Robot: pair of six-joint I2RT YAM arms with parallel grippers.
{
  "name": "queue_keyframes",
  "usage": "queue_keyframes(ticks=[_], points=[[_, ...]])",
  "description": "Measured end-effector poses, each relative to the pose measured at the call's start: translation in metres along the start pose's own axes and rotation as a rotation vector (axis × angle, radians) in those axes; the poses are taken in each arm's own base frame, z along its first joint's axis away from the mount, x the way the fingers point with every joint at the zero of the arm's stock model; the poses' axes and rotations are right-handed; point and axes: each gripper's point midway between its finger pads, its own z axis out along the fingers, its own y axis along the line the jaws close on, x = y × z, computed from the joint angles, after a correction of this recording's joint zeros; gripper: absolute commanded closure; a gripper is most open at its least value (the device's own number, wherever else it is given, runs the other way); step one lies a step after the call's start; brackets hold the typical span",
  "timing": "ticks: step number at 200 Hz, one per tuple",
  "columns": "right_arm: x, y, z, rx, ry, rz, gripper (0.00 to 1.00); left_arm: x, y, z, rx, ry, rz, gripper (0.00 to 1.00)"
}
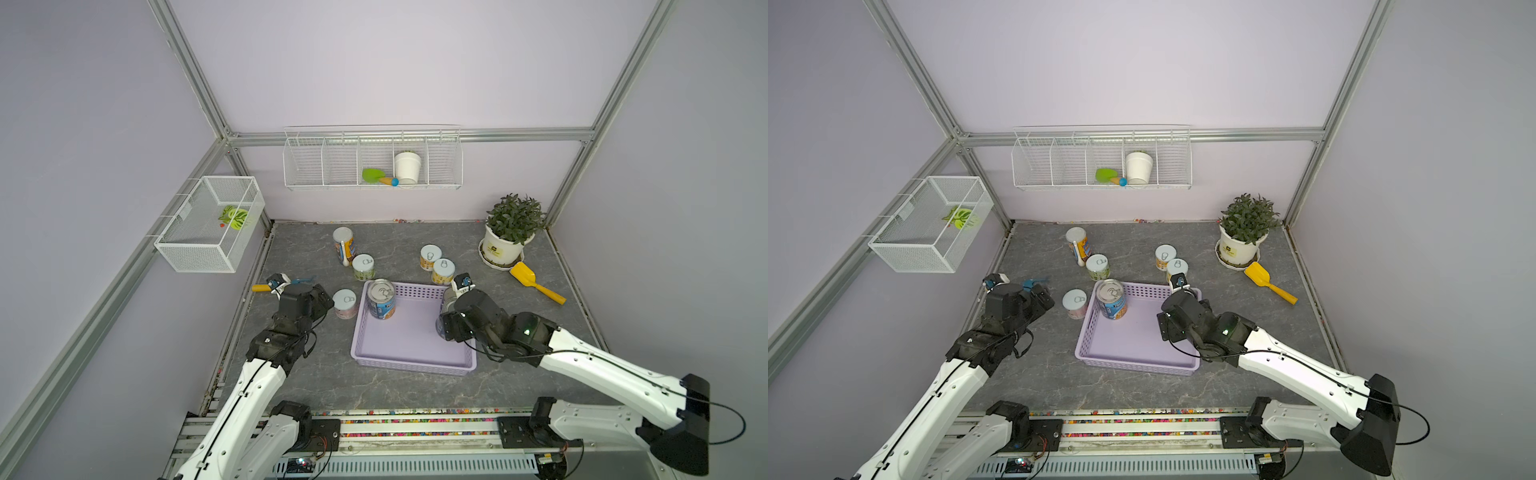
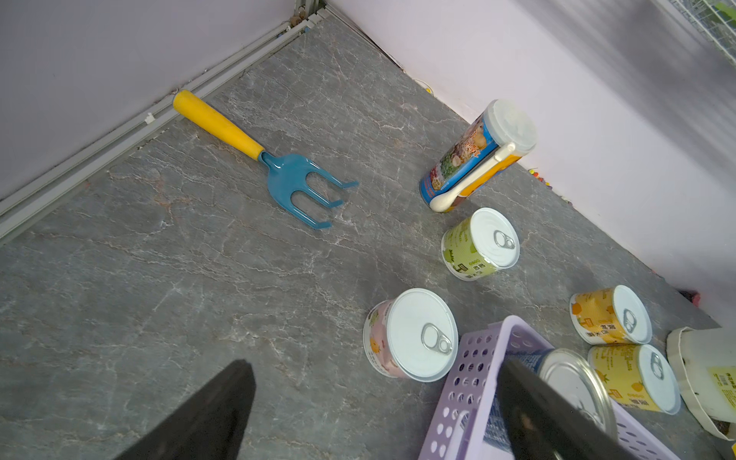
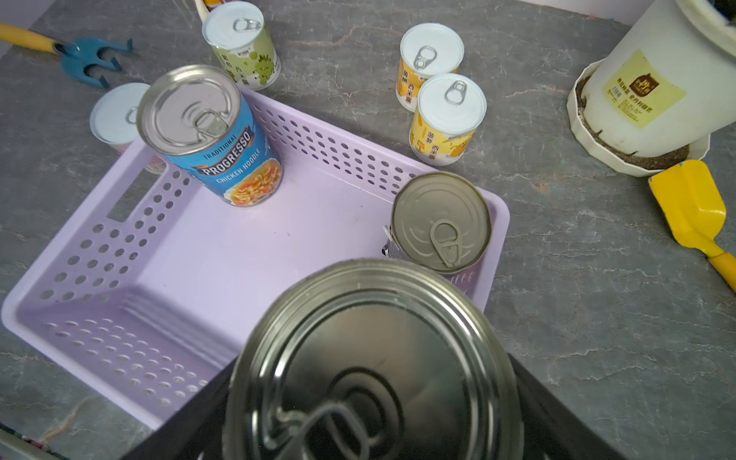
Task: Put the canned food in the basket
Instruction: Place the canned food in the basket.
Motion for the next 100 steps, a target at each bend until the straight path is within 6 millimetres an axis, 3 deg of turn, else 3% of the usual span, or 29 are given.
queue_keyframes(ticks=[100], points=[[0.021,-0.003,0.045,0.118,0.059,0.001,0.55,0.001,-0.001,0.000,0.005,0.007,0.001,0.01]])
